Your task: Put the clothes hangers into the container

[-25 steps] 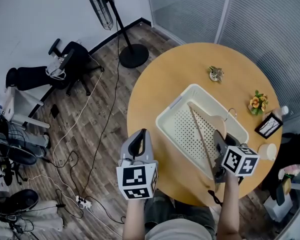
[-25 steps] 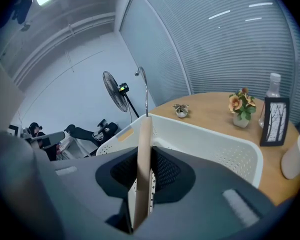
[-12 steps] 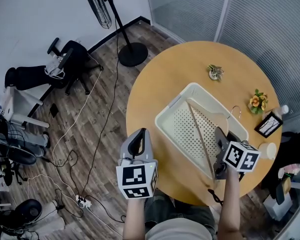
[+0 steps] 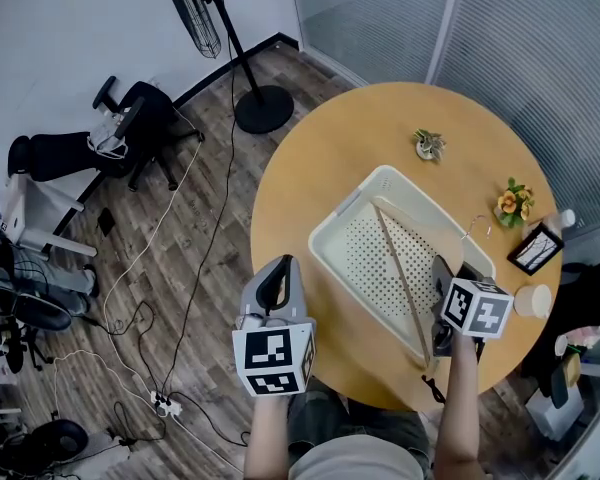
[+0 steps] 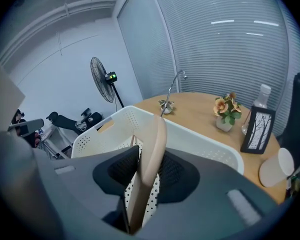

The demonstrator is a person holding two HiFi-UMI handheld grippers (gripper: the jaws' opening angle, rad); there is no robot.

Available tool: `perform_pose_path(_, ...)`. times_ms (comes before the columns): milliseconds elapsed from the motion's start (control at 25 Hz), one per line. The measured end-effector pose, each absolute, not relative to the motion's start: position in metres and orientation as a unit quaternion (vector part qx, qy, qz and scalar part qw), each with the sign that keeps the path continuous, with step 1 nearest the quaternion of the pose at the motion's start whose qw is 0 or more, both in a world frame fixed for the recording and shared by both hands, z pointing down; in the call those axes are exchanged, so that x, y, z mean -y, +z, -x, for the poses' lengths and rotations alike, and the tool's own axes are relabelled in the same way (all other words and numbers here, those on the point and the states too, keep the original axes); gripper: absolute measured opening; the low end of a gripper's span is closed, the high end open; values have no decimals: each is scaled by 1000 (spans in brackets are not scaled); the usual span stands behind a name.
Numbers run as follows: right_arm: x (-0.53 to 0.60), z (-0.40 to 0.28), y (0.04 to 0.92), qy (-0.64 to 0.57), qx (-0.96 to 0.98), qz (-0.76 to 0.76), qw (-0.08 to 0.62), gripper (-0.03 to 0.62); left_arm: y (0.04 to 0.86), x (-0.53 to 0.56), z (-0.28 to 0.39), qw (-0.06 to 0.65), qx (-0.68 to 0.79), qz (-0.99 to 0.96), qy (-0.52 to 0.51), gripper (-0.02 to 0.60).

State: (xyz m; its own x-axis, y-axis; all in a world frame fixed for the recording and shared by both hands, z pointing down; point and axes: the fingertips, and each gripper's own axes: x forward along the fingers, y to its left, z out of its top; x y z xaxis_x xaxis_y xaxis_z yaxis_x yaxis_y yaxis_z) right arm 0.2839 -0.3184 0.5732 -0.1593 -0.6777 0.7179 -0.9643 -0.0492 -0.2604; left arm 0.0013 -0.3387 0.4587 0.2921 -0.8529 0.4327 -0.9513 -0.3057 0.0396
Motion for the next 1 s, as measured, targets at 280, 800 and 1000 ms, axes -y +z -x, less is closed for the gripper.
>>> perform_pose_path(280, 320, -288, 581, 375, 648, -627, 215, 144, 461, 342, -2, 148, 568, -792, 169, 0)
perform_pose_path(800, 310, -311, 602, 395, 580, -659, 271, 178, 467, 342, -8, 154, 563, -793, 171, 0)
perform_pose_path(1000, 309, -314, 605, 392, 563, -666, 292, 189, 468, 344, -10, 157, 561, -794, 171, 0)
